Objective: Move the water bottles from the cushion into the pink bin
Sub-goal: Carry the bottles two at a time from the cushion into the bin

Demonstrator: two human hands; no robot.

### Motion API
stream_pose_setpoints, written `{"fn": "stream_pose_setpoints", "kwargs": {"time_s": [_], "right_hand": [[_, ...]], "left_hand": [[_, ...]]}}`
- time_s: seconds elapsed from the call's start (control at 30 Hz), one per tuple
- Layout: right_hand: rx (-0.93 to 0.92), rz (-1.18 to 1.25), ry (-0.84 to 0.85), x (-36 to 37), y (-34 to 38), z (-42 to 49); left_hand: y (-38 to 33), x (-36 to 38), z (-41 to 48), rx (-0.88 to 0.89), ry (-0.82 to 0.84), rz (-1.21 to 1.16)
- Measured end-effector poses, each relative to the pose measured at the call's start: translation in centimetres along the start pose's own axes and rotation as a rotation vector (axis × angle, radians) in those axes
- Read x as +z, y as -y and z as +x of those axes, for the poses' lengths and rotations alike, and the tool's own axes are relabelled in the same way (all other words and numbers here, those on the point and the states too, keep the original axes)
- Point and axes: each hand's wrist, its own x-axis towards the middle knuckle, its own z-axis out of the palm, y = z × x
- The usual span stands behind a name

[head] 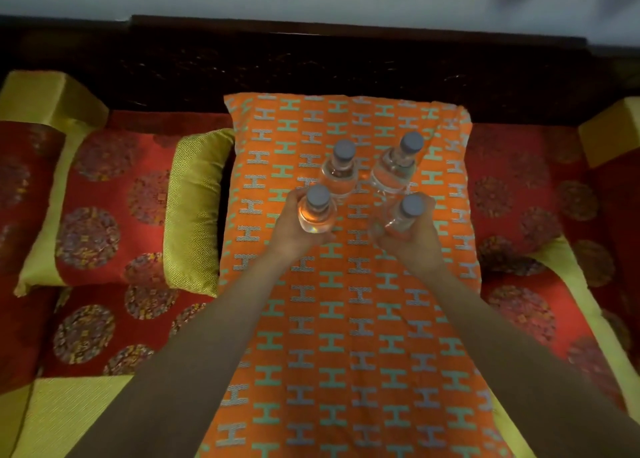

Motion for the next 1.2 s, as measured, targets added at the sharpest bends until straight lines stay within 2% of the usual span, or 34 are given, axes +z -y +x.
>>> {"fn": "stream_pose_setpoints", "kwargs": {"time_s": [0.27,0.57,0.77,1.0,1.2], "right_hand": [[0.008,0.063,-0.253,0.5,1.6,-1.9],[-0.090,0.067,-0.336,-1.2,3.3,-4.5],[-0.119,0.069,-0.461,-4.4,4.4,-6.9],[-0.112,0.019,-0.620,-12.5,3.9,-11.8],[-0.016,0.018,-0.834,-22.2,1.2,-20.1]], "left_hand": [[-0.3,-0.2,-1.4,0.039,-0.086,0.017],[-2.3,-3.4,-4.2,0.092,-0.093,-0.056],[-6.1,-2.9,-4.9,0.158,-0.086,-0.043],[-11.0,2.2,-6.2,0.312,0.027,-0.020],[-16.9,11.7,-9.7,0.474,0.147,-0.023]]}}
